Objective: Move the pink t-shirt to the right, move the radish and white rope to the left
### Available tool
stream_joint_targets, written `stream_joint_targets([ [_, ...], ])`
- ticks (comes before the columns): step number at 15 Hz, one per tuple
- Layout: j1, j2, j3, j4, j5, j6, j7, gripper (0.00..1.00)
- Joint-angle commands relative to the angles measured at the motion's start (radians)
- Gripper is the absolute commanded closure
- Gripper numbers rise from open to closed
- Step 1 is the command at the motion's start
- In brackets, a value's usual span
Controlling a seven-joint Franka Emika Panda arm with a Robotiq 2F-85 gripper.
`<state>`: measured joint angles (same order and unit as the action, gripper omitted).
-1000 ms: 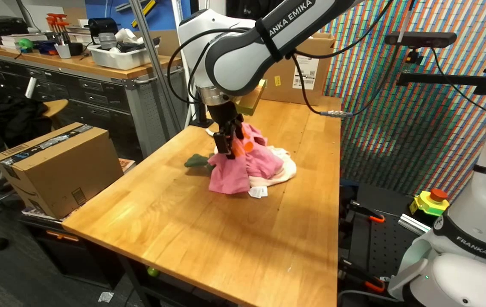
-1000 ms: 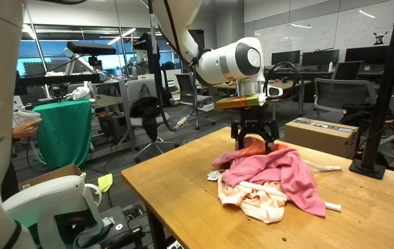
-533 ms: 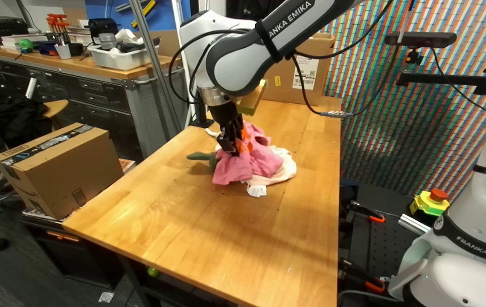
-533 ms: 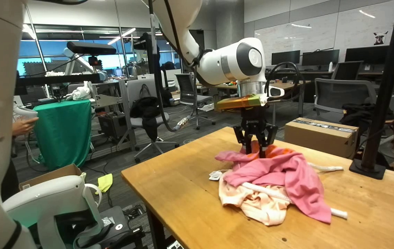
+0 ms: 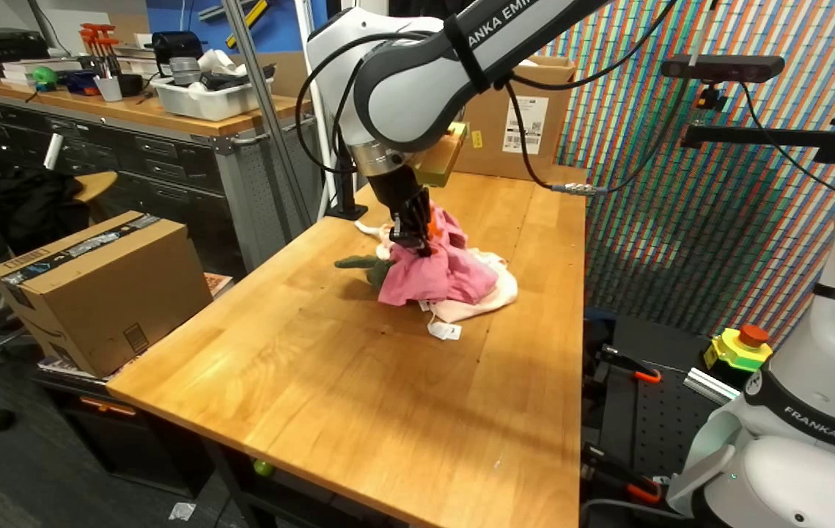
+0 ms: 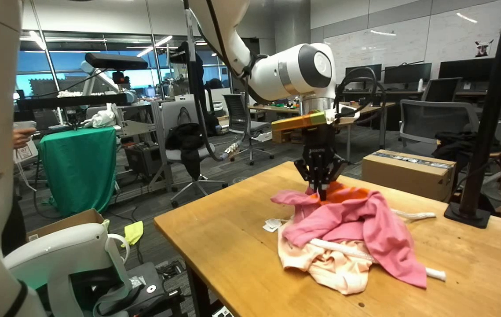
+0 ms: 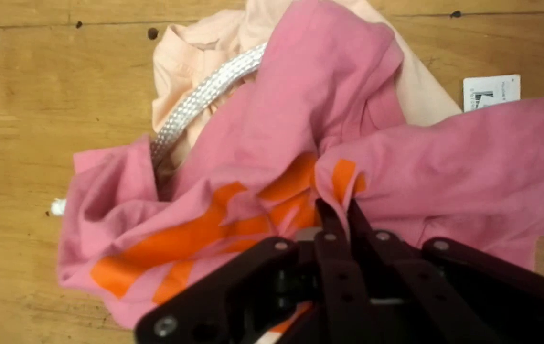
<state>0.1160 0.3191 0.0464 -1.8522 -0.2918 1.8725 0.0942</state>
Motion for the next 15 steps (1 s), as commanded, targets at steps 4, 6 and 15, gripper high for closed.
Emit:
stream_joint_targets([
  [4,0.033,-0.14,0.002,0.006,-0.086,-0.141,0.087,0.98],
  [6,0.037,-0.181,0.01,0.011,-0.119,-0.168,0.112,0.98],
  [15,0.031,-0.285,0.045,0.028,-0.212,-0.218,0.21,0.98],
])
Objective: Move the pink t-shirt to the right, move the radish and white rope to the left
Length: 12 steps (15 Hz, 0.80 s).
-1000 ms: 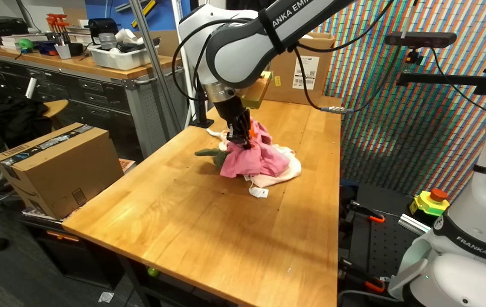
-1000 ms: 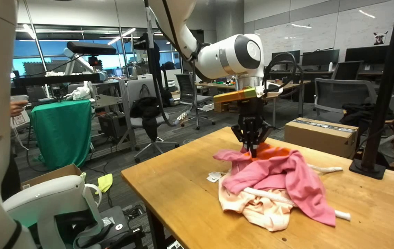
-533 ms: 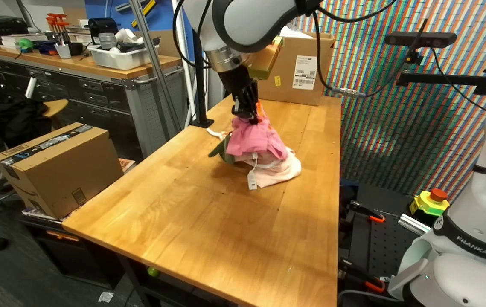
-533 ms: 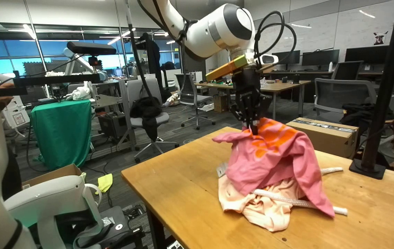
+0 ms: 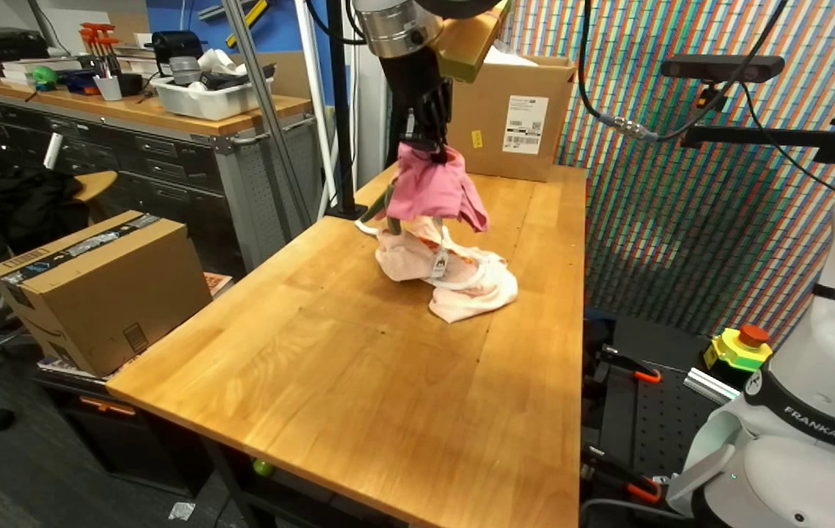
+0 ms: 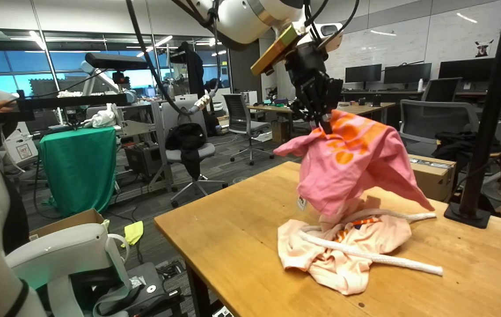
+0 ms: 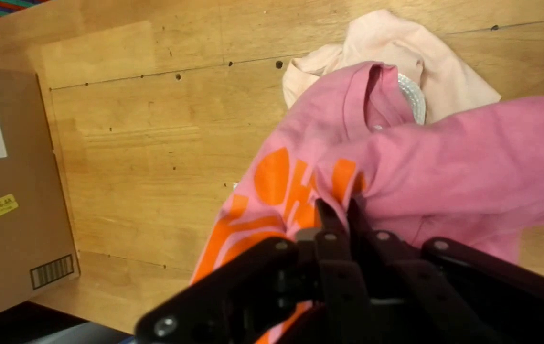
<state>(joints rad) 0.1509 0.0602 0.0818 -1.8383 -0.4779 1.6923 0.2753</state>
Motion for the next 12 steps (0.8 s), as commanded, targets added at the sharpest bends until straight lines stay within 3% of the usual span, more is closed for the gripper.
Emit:
stream_joint_targets([
  [1,-0.006,-0.03,0.009,0.014,-0.03,-0.041,0.035,0.98],
  [6,-0.029,-0.06,-0.004,-0.007,-0.045,-0.024,0.043,0.98],
  [12,-0.107,-0.086,-0.06,-0.012,-0.144,0.014,-0.076,0.98],
])
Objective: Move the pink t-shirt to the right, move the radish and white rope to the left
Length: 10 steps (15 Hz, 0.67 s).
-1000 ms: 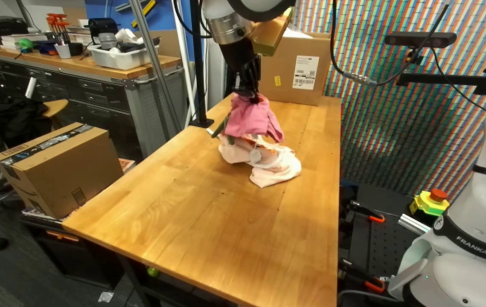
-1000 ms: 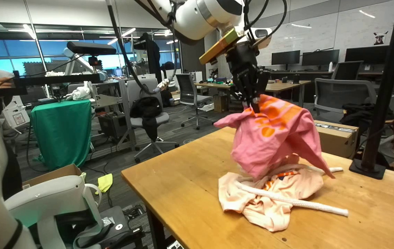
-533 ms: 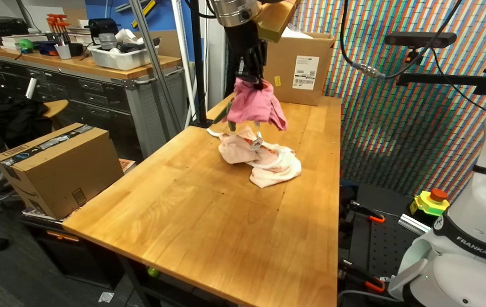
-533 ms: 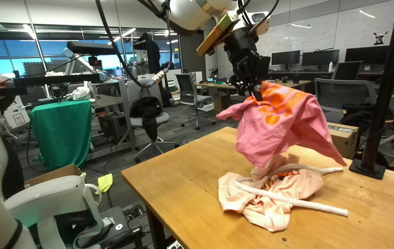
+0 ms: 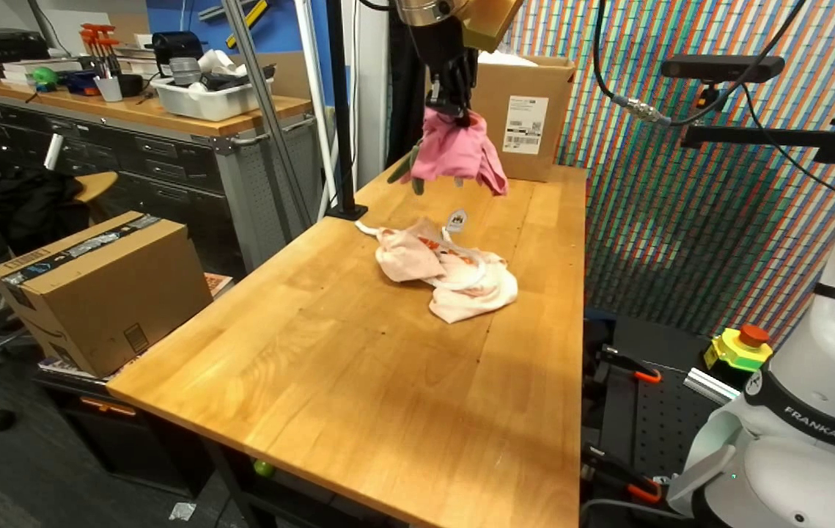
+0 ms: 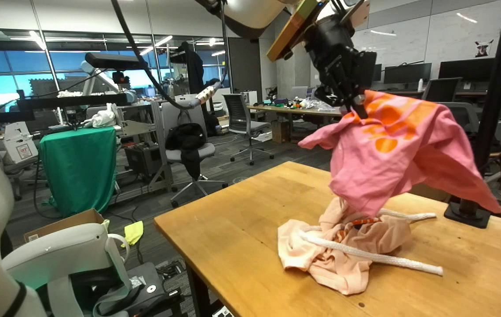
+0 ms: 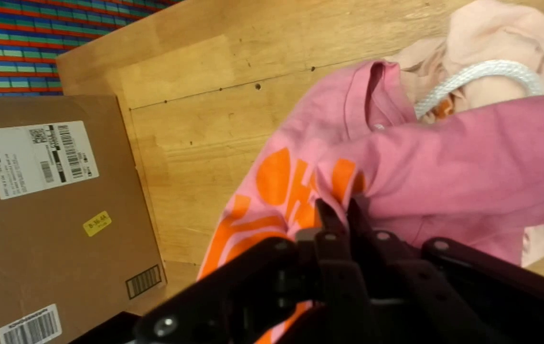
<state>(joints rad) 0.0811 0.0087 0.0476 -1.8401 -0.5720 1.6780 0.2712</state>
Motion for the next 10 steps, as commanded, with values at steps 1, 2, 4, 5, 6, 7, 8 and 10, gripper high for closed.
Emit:
stream_joint_targets([
  [1,-0.052,-0.034,-0.038,-0.009,-0.064,0.036,-0.097,0.98],
  [2,-0.068,-0.033,-0.051,-0.008,-0.083,0.048,-0.121,0.98],
  [4,-0.098,-0.023,-0.077,0.004,-0.107,0.077,-0.165,0.98],
  [5,-0.112,-0.015,-0.09,0.012,-0.118,0.099,-0.18,0.98],
  [6,-0.125,-0.006,-0.101,0.019,-0.126,0.118,-0.191,0.98],
  [7,-0.14,0.007,-0.115,0.03,-0.131,0.14,-0.201,0.98],
  [8,-0.152,0.016,-0.127,0.037,-0.141,0.163,-0.201,0.98],
  [10,-0.179,0.05,-0.153,0.061,-0.147,0.203,-0.201,0.98],
])
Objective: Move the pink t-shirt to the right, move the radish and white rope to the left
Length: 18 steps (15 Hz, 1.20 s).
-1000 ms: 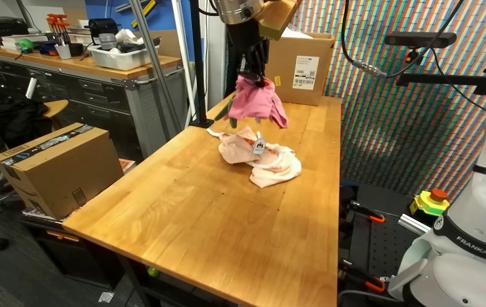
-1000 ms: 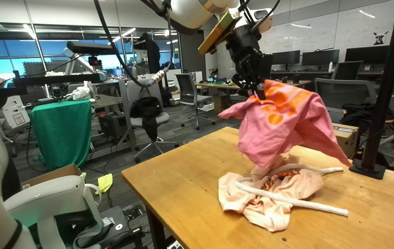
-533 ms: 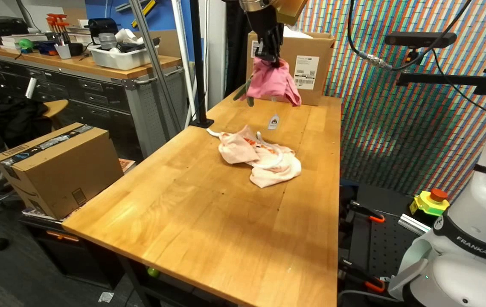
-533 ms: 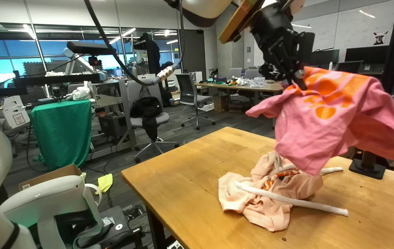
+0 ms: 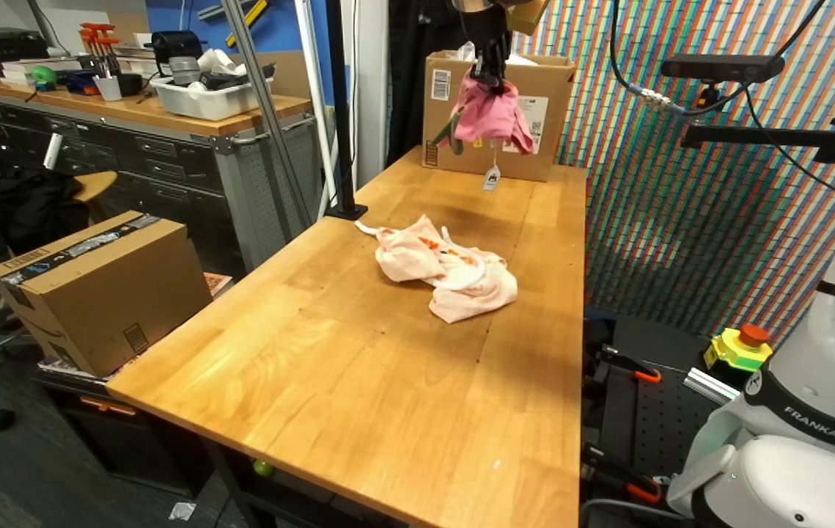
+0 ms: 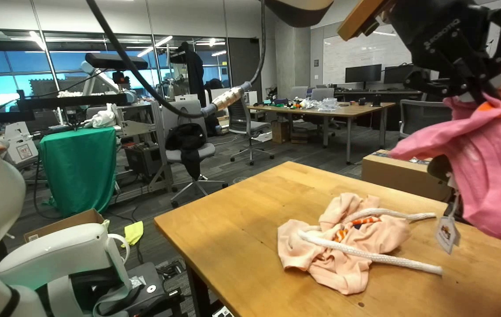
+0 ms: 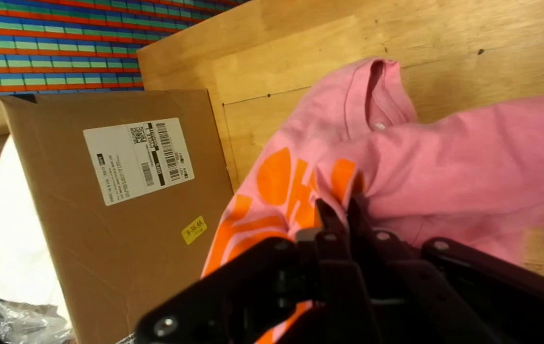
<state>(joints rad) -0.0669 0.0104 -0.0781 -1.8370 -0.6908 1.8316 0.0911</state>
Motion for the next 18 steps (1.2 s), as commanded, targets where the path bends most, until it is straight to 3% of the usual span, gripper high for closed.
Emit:
stream_joint_targets([
  [1,-0.042,0.064,-0.038,0.069,-0.028,0.063,-0.023,0.98],
  [8,-0.094,0.188,-0.098,0.167,-0.019,0.11,-0.007,0.98],
  [9,-0.096,0.2,-0.104,0.177,-0.026,0.107,-0.001,0.77],
  [18,-0.093,0.237,-0.117,0.204,-0.029,0.089,0.0,0.07],
])
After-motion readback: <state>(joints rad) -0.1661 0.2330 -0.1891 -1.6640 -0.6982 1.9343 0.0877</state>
